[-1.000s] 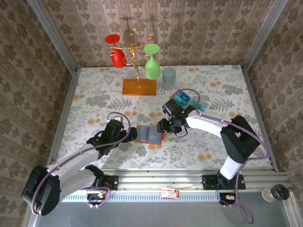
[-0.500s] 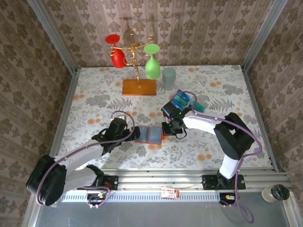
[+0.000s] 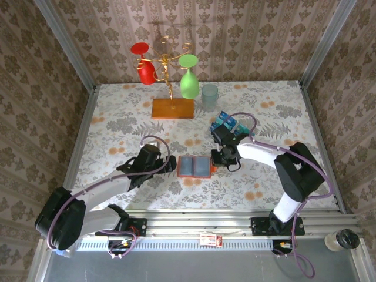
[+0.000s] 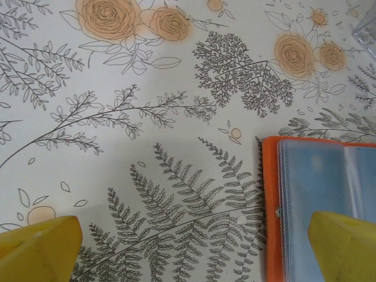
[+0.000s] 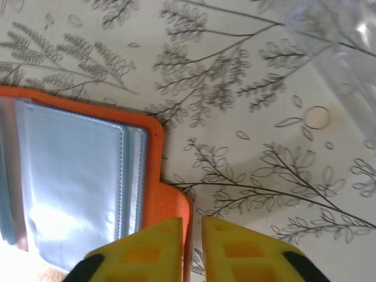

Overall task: Put the credit cards into the card holder
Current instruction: Move the card holder to the center of the table.

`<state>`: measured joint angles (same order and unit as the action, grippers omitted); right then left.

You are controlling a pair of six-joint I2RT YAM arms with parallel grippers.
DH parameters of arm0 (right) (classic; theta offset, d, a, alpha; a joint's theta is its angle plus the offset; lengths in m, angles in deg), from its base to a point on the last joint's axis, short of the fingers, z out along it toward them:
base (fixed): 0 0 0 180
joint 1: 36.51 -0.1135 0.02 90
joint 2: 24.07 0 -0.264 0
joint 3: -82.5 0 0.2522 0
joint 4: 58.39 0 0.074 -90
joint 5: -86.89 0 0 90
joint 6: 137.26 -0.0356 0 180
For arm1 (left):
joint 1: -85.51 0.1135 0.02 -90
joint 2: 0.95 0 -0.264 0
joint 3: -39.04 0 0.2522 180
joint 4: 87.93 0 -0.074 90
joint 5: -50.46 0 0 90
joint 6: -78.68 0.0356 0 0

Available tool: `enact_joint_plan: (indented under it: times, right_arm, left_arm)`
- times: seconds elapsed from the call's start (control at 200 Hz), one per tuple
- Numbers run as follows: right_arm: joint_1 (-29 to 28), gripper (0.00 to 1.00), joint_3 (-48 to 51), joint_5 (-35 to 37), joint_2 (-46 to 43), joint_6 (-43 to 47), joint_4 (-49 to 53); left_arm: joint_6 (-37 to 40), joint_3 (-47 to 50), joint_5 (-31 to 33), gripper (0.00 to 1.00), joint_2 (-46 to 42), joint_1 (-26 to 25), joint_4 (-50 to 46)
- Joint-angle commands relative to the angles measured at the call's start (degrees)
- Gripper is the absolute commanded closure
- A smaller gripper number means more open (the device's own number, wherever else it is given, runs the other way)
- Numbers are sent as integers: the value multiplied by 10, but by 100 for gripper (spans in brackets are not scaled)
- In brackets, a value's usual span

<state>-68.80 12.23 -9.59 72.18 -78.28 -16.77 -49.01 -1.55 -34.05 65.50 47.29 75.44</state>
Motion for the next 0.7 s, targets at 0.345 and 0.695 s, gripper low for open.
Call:
enact_joint_plan:
  times: [0.345, 0.695]
  right_arm:
    - [51, 56, -114, 59, -80, 66, 130]
    - [59, 56, -187, 202, -15, 131, 195]
  left_arm:
    - [4, -36, 3, 0, 32, -3, -29]
    - [28, -55, 2, 0, 46, -2, -48]
